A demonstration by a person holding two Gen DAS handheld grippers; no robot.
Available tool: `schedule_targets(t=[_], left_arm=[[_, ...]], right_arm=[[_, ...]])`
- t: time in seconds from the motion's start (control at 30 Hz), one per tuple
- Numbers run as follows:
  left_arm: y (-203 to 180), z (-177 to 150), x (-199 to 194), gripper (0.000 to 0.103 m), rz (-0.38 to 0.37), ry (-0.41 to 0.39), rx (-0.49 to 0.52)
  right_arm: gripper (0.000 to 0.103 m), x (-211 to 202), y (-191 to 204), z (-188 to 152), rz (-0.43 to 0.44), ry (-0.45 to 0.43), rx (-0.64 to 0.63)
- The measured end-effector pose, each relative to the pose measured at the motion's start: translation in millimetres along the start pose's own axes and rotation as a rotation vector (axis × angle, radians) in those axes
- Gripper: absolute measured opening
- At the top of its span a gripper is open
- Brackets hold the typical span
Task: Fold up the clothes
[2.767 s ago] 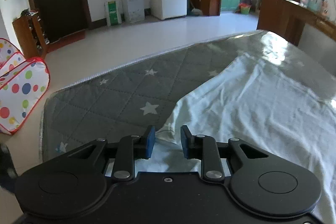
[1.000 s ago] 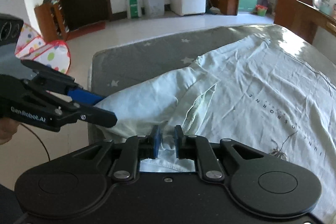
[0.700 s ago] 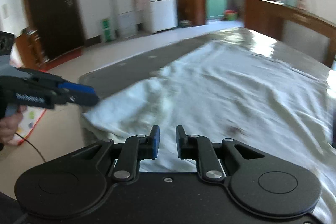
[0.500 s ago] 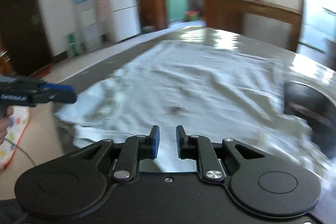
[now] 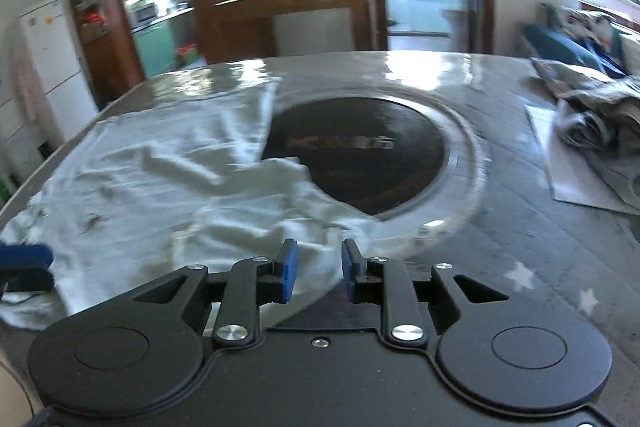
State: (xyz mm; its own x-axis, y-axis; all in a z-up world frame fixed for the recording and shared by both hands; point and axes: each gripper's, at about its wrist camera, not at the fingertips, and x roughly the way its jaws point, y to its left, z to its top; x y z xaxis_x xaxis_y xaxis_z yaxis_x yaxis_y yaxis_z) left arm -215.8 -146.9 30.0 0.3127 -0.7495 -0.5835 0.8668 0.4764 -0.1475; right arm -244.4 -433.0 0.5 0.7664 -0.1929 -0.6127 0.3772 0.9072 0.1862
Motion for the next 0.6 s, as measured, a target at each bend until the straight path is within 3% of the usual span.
schedule_targets(t=[0.37, 0.47, 0.6], left_arm=[[-29.7, -0.1, 30.9, 0.034, -0.070, 0.025, 0.063], [-33.7, -2.1, 35.2, 0.036, -0.085, 0.033, 0.075], [-38.6, -4.4, 41.8, 0.037, -0.109, 0.045, 0.084]], right_arm=[[0.026, 9.8, -20.3, -1.6, 0.022, 0.023, 0.065], [0.016, 6.7, -21.3, -2.7, 0.034, 0.017, 0.071], [0.011, -2.2, -25.3, -2.2, 0.065, -0.010, 0.118]])
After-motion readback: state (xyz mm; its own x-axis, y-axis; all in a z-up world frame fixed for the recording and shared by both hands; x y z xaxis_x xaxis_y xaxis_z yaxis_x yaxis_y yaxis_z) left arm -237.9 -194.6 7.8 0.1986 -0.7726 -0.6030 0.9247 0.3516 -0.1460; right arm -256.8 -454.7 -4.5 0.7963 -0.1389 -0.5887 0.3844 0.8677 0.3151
